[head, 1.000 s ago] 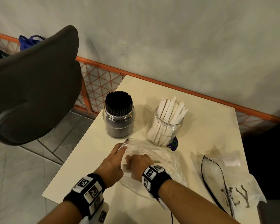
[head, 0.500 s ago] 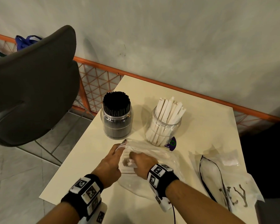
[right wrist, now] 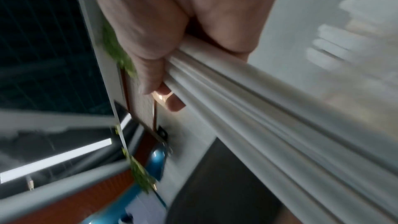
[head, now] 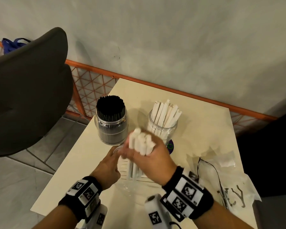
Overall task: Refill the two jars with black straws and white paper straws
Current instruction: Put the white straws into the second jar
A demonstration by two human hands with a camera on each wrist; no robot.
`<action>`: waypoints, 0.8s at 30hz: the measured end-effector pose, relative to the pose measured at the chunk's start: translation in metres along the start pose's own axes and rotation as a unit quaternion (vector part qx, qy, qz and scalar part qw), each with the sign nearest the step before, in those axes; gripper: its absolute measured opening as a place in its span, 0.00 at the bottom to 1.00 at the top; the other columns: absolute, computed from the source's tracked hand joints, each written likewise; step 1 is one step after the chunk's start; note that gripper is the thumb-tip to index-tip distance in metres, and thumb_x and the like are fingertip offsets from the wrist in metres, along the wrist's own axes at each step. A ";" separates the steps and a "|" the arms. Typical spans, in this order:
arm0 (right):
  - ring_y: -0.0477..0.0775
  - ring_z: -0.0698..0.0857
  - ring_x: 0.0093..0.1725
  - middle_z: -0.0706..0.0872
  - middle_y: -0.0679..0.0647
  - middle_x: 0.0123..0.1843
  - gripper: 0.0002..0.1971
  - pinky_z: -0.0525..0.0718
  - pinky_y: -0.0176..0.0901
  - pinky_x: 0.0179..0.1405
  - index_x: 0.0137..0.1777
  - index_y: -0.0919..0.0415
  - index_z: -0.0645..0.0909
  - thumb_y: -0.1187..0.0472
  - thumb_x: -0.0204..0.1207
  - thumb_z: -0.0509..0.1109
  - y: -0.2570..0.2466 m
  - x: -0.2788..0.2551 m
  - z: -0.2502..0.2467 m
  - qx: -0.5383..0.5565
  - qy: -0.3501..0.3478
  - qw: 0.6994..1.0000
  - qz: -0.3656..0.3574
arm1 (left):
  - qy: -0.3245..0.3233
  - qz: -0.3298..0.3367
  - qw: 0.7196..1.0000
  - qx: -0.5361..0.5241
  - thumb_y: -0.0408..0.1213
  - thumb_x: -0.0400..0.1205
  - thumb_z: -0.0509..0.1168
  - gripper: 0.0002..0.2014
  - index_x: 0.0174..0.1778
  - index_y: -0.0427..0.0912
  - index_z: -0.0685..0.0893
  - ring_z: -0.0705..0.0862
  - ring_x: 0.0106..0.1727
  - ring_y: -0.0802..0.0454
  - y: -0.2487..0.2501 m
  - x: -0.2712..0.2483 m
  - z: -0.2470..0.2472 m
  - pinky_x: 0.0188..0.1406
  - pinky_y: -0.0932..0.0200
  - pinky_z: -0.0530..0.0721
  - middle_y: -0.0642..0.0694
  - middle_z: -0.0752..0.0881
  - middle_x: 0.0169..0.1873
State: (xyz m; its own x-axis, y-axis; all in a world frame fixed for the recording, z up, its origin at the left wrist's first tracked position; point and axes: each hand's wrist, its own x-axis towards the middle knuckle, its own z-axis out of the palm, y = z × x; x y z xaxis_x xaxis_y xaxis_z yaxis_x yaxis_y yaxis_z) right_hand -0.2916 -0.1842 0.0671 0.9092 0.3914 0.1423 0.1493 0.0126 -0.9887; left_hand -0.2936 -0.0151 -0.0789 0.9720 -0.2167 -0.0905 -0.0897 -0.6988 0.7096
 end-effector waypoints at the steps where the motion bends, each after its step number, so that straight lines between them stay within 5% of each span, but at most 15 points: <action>1: 0.56 0.87 0.40 0.88 0.53 0.38 0.09 0.89 0.61 0.49 0.44 0.55 0.84 0.67 0.70 0.80 -0.014 0.006 -0.004 0.033 0.028 0.999 -0.032 | -0.001 -0.011 1.000 -0.001 0.22 0.67 0.57 0.41 0.75 0.57 0.59 0.76 0.66 0.48 0.003 0.001 -0.001 0.65 0.60 0.76 0.55 0.64 0.74; 4: 0.57 0.87 0.35 0.87 0.52 0.35 0.13 0.88 0.55 0.43 0.40 0.51 0.85 0.72 0.72 0.74 -0.059 0.030 -0.033 0.076 0.102 0.984 -0.123 | -0.007 -0.025 1.000 0.001 0.24 0.66 0.57 0.38 0.75 0.48 0.64 0.73 0.71 0.48 0.005 0.002 -0.005 0.68 0.54 0.76 0.53 0.64 0.75; 7: 0.62 0.87 0.35 0.87 0.54 0.35 0.13 0.89 0.62 0.44 0.41 0.52 0.84 0.73 0.75 0.74 -0.083 0.055 -0.077 0.060 0.177 0.969 -0.164 | 0.008 -0.066 0.998 -0.006 0.26 0.65 0.60 0.39 0.75 0.51 0.63 0.74 0.69 0.47 0.010 0.002 -0.012 0.67 0.55 0.77 0.55 0.63 0.75; 12: 0.62 0.89 0.37 0.86 0.57 0.37 0.07 0.90 0.61 0.48 0.44 0.63 0.81 0.70 0.74 0.77 -0.058 0.101 -0.129 0.013 0.250 0.962 -0.110 | 0.029 -0.076 0.997 -0.008 0.22 0.67 0.62 0.39 0.76 0.47 0.63 0.71 0.72 0.48 0.018 -0.002 -0.017 0.70 0.59 0.72 0.51 0.65 0.74; 17: 0.64 0.90 0.43 0.89 0.56 0.38 0.07 0.88 0.65 0.56 0.43 0.59 0.84 0.67 0.72 0.80 -0.009 0.131 -0.148 -0.020 0.251 0.967 -0.040 | 0.018 -0.061 0.998 0.004 0.23 0.67 0.64 0.39 0.76 0.46 0.63 0.75 0.67 0.48 0.013 -0.008 -0.013 0.62 0.64 0.75 0.50 0.66 0.73; 24: 0.44 0.88 0.44 0.90 0.51 0.45 0.19 0.86 0.37 0.48 0.55 0.61 0.83 0.66 0.66 0.84 0.043 0.142 -0.148 -0.083 0.239 0.967 0.040 | 0.012 -0.050 0.999 0.008 0.23 0.69 0.63 0.38 0.76 0.47 0.63 0.74 0.60 0.55 0.013 -0.009 -0.015 0.57 0.70 0.71 0.54 0.64 0.73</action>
State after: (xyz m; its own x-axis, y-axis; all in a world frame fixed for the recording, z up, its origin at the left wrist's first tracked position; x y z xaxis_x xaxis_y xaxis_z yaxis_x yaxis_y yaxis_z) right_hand -0.0988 -0.2646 0.0519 0.9903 -0.0856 0.1097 0.0946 -0.1639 -0.9819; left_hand -0.3002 -0.0123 -0.0584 0.9811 -0.1295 -0.1439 0.0047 -0.7270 0.6866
